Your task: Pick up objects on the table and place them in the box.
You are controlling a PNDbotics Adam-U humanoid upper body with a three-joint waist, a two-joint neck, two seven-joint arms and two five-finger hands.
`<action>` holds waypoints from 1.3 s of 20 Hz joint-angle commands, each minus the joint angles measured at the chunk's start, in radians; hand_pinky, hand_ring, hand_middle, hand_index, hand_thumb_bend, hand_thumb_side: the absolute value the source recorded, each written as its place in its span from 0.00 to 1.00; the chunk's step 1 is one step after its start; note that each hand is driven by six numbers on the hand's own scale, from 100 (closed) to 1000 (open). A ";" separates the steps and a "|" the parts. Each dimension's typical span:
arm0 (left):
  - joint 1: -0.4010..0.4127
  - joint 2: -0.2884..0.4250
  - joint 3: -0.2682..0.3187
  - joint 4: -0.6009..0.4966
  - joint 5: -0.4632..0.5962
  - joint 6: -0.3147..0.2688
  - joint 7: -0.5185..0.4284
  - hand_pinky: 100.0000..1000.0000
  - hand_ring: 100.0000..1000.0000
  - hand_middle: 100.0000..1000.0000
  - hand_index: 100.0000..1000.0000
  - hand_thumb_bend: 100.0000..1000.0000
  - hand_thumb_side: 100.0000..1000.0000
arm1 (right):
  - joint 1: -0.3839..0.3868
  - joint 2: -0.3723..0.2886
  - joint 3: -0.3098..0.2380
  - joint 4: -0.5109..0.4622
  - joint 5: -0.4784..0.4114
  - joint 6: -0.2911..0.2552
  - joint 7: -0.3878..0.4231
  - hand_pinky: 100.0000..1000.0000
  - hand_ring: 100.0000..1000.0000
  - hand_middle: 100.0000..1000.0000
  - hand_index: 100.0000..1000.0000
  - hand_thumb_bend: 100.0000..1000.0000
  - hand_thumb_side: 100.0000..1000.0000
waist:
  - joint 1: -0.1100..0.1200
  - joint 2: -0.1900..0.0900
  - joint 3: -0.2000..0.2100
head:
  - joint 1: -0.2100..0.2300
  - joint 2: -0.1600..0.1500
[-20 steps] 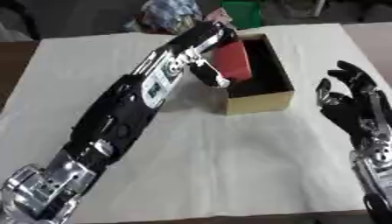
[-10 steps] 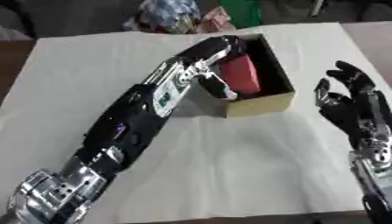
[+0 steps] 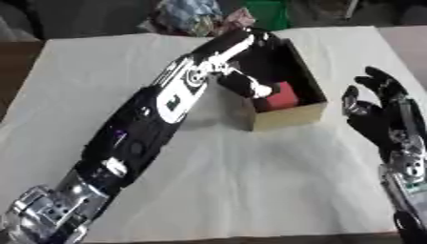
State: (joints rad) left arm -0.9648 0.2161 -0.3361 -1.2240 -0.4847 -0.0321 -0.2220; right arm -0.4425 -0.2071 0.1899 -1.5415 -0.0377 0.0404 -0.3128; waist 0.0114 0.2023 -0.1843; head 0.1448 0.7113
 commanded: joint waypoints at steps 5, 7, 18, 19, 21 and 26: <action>0.107 0.134 0.009 -0.342 0.317 0.107 0.109 0.75 0.60 0.59 0.77 0.21 0.03 | 0.005 -0.031 -0.034 -0.022 -0.002 -0.002 -0.028 0.64 0.95 0.71 0.86 0.00 0.00 | -0.011 -0.020 0.058 | -0.027 0.011; 0.168 0.161 0.036 -0.440 0.387 0.133 0.118 0.74 0.59 0.58 0.76 0.15 0.03 | 0.008 -0.034 -0.041 -0.024 -0.002 -0.003 -0.035 0.64 0.95 0.71 0.86 0.00 0.00 | -0.013 -0.018 0.077 | -0.036 0.013; 0.486 0.184 0.200 -0.646 0.521 0.154 0.245 0.74 0.58 0.57 0.75 0.08 0.03 | 0.024 -0.048 -0.065 -0.036 -0.002 -0.010 -0.065 0.64 0.95 0.71 0.86 0.00 0.00 | -0.016 -0.014 0.127 | -0.065 0.020; 0.509 0.179 0.211 -0.652 0.532 0.142 0.252 0.74 0.58 0.56 0.75 0.08 0.03 | 0.024 -0.049 -0.067 -0.037 -0.002 -0.010 -0.067 0.64 0.95 0.71 0.86 0.00 0.00 | -0.016 -0.014 0.130 | -0.066 0.020; 0.549 0.173 0.229 -0.656 0.544 0.128 0.263 0.74 0.58 0.57 0.75 0.08 0.03 | 0.026 -0.049 -0.068 -0.040 0.000 -0.010 -0.069 0.64 0.95 0.71 0.86 0.00 0.00 | -0.016 -0.017 0.136 | -0.069 0.023; 0.633 0.161 0.259 -0.669 0.565 0.094 0.280 0.73 0.58 0.57 0.75 0.08 0.03 | 0.030 -0.043 -0.069 -0.046 0.002 -0.015 -0.073 0.64 0.95 0.71 0.86 0.00 0.00 | -0.016 -0.019 0.141 | -0.077 0.027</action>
State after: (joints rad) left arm -0.3249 0.3729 -0.0933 -1.8692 0.0723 0.0731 0.0525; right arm -0.4036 -0.2337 0.1292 -1.5641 -0.0379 0.0277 -0.3819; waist -0.0050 0.2000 -0.0433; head 0.0719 0.7308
